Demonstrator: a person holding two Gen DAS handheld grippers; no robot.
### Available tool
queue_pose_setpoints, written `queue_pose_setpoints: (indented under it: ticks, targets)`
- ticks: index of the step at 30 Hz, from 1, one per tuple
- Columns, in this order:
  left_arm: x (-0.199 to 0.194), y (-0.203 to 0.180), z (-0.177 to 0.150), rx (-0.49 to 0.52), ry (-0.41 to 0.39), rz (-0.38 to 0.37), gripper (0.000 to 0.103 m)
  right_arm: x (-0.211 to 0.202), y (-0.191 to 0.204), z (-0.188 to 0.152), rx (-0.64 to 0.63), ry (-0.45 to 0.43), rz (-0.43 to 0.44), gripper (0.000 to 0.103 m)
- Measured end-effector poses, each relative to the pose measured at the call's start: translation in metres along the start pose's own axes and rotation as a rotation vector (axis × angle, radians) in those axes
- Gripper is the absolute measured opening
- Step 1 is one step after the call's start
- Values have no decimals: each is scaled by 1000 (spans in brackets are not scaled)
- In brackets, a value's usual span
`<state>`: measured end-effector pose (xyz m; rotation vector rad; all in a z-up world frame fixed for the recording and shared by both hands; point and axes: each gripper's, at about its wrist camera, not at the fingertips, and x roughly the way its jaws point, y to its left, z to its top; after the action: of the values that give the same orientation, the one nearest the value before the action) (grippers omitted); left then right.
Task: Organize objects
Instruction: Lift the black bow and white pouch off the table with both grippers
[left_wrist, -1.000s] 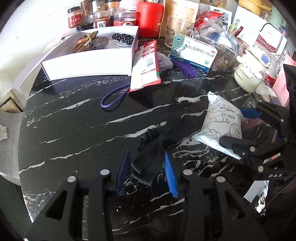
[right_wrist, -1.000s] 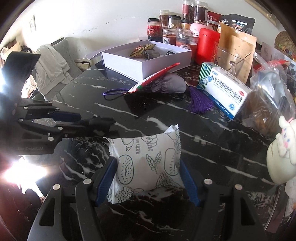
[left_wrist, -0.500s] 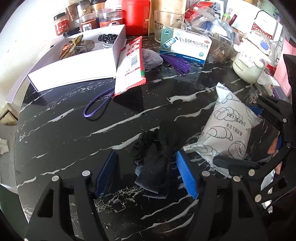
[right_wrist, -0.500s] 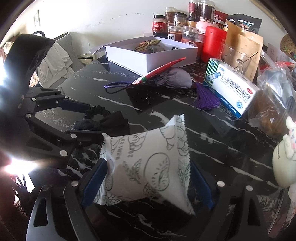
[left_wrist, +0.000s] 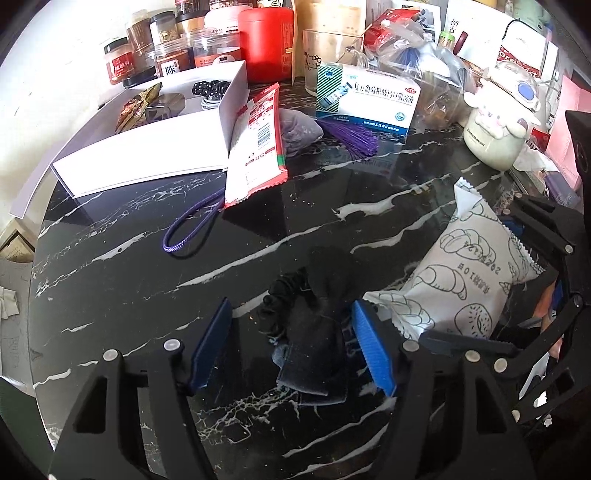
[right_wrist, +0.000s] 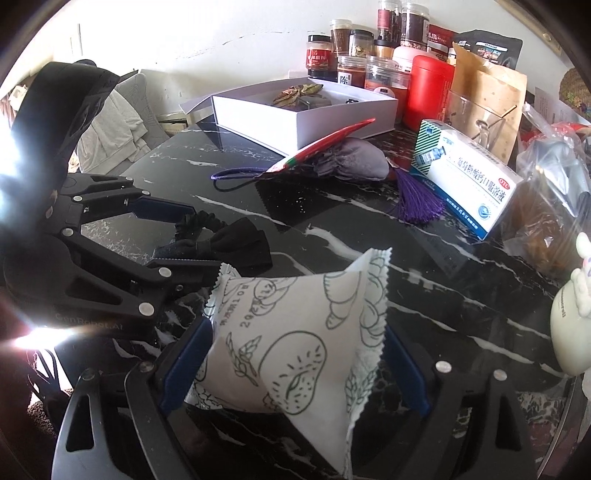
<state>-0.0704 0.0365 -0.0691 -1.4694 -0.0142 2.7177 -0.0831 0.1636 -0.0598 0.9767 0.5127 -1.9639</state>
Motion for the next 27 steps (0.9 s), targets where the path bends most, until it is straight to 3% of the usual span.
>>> queue_pose_setpoints:
  ticks: [6,9,17,19,22,27]
  targets:
    - [-3,0,-2,8,-23,-7,43,-9,1,-3,8,-36,-39,91]
    - [-5,-2,-3,12,-26,-11,38,-14,0,-4,11,-56,-59,91]
    - [-6,-1,-4,-1,-24,-7,35,-16,-1,-7,59,-60,-61,92]
    - [-6,-2,-4,-4,-24,-4,35,-14,-1,-8,71,-58,-70,98]
    - [-7,-2,-5,-7,-22,-3,35,-10,2,-8,73,-52,-78,100]
    - [-8,-3,-6,-11,-20,-4,35,-4,7,-9,83,-55,-18,100]
